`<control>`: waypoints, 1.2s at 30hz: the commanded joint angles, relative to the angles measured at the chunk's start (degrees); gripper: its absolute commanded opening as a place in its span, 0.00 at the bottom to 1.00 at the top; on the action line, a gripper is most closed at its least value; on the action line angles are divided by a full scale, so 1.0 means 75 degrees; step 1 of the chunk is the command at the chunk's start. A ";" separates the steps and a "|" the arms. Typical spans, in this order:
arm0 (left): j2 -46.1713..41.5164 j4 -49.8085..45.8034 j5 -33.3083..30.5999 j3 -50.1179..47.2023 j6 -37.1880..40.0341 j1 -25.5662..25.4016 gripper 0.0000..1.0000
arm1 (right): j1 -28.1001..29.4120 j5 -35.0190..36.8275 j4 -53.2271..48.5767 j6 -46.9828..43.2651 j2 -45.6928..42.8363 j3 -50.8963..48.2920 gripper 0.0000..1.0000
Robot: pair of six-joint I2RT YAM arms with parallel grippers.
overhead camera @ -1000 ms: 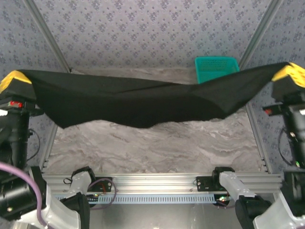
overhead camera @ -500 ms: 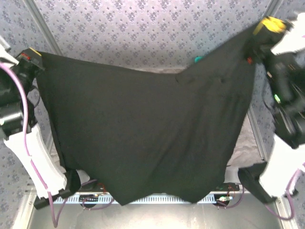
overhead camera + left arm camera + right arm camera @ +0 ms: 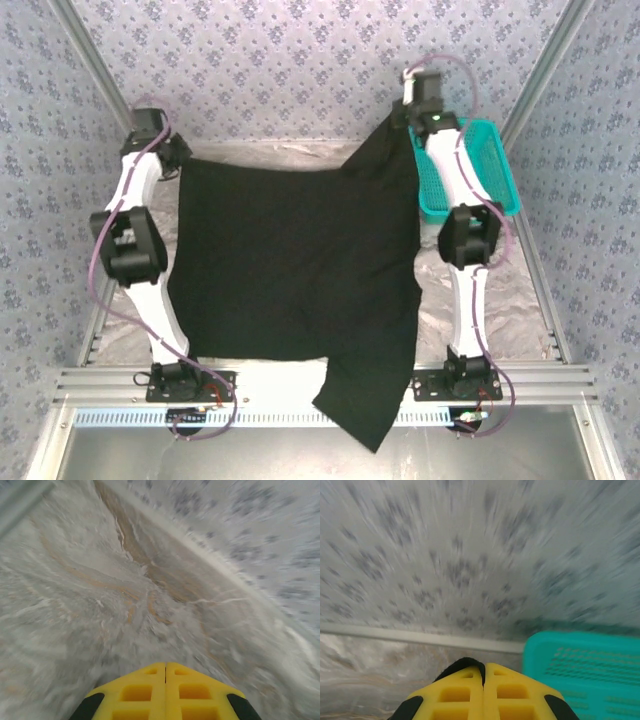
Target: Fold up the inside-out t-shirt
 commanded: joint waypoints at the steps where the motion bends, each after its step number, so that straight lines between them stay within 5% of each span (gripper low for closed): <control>1: 0.1256 -0.0131 -0.0304 0.2124 0.0004 -0.0036 0.04 | 0.0089 -0.0078 0.0479 0.0513 0.1221 0.1949 0.17; 3: 0.2346 -0.1186 -0.0243 0.4045 -0.0010 0.0019 0.15 | 0.0102 -0.0292 0.0098 0.0683 0.1837 0.2889 0.30; 6: 0.3379 -0.2554 -0.0234 0.6345 0.0057 0.0057 0.38 | 0.0270 -0.0361 0.0162 0.0622 0.1222 0.2045 0.43; 7: 0.3495 -0.2868 -0.0304 0.6793 0.0062 0.0051 0.47 | 0.0356 -0.0300 0.0148 0.0507 0.0853 0.1529 0.55; 11: 0.2888 -0.3396 -0.0400 0.6582 0.0201 0.0053 0.60 | 0.0687 -0.0091 -0.0534 0.0543 -0.0729 -0.0472 0.61; 13: 0.2219 -0.3291 -0.0338 0.5685 0.0236 0.0010 0.62 | 0.0915 -0.0124 -0.0852 0.0672 -0.1542 -0.1660 0.62; 17: -0.0038 -0.1414 0.0201 0.1894 0.0048 -0.0180 0.62 | 0.1634 0.0040 -0.0958 0.0988 -0.3140 -0.4335 0.62; 20: -0.1597 0.0119 0.0936 -0.0836 -0.0408 -0.0318 0.62 | 0.1758 -0.1047 -0.1141 0.1498 -0.4065 -0.6111 0.62; 26: -0.3860 0.2203 0.0935 -0.5155 -0.1150 -0.0916 0.62 | 0.1882 -0.2155 -0.1164 0.2179 -0.4933 -0.8897 0.62; 30: -0.4379 0.2512 0.0818 -0.6859 -0.1069 -0.1148 0.62 | 0.1544 -0.1989 -0.1165 0.2613 -0.5006 -1.0173 0.60; 36: -0.4051 0.2711 0.0959 -0.7783 -0.0738 -0.1353 0.62 | 0.0916 -0.1271 -0.1245 0.2617 -0.4399 -1.0210 0.59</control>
